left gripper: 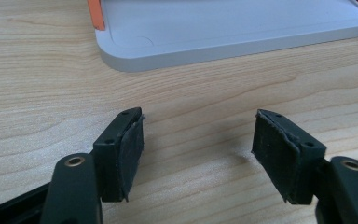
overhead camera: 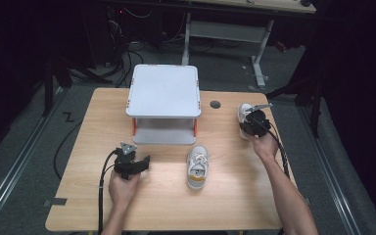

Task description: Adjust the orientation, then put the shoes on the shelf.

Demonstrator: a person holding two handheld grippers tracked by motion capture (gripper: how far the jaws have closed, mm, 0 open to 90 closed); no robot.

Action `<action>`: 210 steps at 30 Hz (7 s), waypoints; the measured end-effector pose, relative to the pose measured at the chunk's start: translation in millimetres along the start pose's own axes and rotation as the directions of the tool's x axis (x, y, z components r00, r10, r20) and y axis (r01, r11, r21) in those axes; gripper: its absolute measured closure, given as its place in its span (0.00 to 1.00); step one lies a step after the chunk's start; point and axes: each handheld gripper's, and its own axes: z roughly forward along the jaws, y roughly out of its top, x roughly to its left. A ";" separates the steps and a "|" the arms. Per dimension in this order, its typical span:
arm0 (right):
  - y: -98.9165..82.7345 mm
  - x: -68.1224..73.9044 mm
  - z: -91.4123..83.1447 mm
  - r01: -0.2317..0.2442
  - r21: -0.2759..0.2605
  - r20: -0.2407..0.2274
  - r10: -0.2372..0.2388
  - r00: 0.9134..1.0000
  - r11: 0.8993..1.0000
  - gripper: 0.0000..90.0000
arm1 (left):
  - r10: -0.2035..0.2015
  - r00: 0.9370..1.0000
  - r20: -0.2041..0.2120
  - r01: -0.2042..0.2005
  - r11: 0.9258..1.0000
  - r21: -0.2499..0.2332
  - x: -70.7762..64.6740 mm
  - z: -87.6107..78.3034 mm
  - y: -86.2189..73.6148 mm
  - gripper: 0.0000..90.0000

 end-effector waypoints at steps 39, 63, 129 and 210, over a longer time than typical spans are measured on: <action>-85.0 99.7 -73.6 0.165 -0.028 -0.239 -0.167 0.957 0.986 0.89 | 0.029 0.999 -0.023 -0.029 1.000 0.007 -4.4 1.4 0.5 0.36; -82.6 151.5 -60.9 0.246 0.009 -0.316 -0.230 0.920 0.969 0.68 | 0.029 0.999 -0.020 -0.029 1.000 0.009 -4.1 1.2 0.6 0.36; -126.6 25.6 -13.2 -0.117 -0.107 -0.005 0.117 0.993 0.987 0.42 | 0.187 0.968 0.167 -0.188 0.982 -0.014 -81.3 -45.0 14.6 0.41; -126.7 28.4 -13.6 -0.112 -0.104 -0.012 0.112 0.994 0.988 0.39 | 0.031 0.953 0.300 -0.089 0.979 0.183 -203.6 -0.1 53.0 0.59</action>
